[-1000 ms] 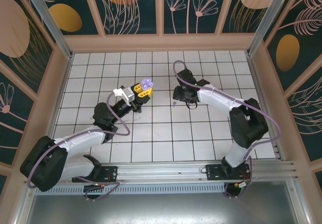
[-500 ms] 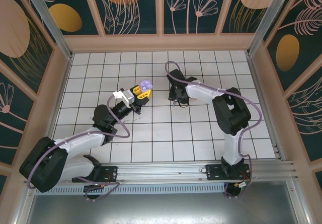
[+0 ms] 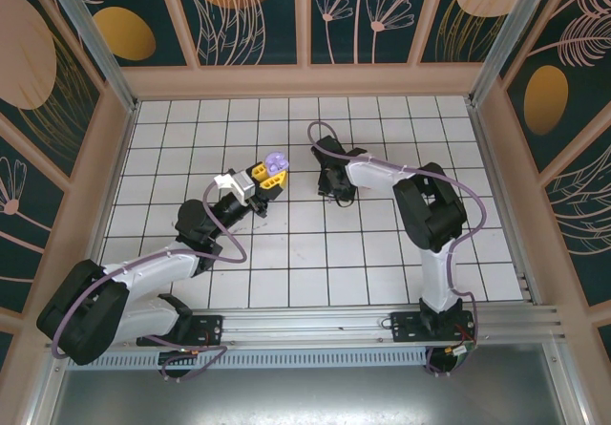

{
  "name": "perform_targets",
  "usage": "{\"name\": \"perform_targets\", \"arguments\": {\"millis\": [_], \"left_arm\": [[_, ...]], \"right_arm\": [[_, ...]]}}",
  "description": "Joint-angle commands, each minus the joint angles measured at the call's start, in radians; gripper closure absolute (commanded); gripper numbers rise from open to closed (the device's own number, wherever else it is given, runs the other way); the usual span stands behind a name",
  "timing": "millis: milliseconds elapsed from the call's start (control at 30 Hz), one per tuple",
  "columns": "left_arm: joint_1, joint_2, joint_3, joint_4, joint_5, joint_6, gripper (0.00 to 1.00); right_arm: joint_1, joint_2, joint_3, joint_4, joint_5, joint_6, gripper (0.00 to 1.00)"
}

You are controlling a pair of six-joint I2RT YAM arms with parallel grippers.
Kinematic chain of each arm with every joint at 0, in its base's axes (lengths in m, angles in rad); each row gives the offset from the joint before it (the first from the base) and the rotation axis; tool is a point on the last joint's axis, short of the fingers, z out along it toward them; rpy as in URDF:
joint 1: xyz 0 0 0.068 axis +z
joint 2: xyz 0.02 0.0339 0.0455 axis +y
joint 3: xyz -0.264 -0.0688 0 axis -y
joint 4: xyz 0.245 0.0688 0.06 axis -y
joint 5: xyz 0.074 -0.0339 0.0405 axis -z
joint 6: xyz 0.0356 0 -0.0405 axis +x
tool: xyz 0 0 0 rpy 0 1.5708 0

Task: Insert wireless bluetooth earbuds into charging case

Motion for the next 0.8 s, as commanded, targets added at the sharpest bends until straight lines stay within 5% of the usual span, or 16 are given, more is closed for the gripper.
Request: {"name": "perform_targets", "arguments": {"millis": [0, 767], "left_arm": [[-0.002, -0.005, -0.006, 0.045, 0.0, 0.019, 1.0], [-0.004, 0.009, 0.012, 0.04, 0.005, 0.011, 1.0]], "right_arm": [[0.011, 0.028, 0.029, -0.025, 0.018, 0.019, 0.61], [0.016, 0.064, 0.031, -0.012, 0.012, 0.008, 0.72]]}}
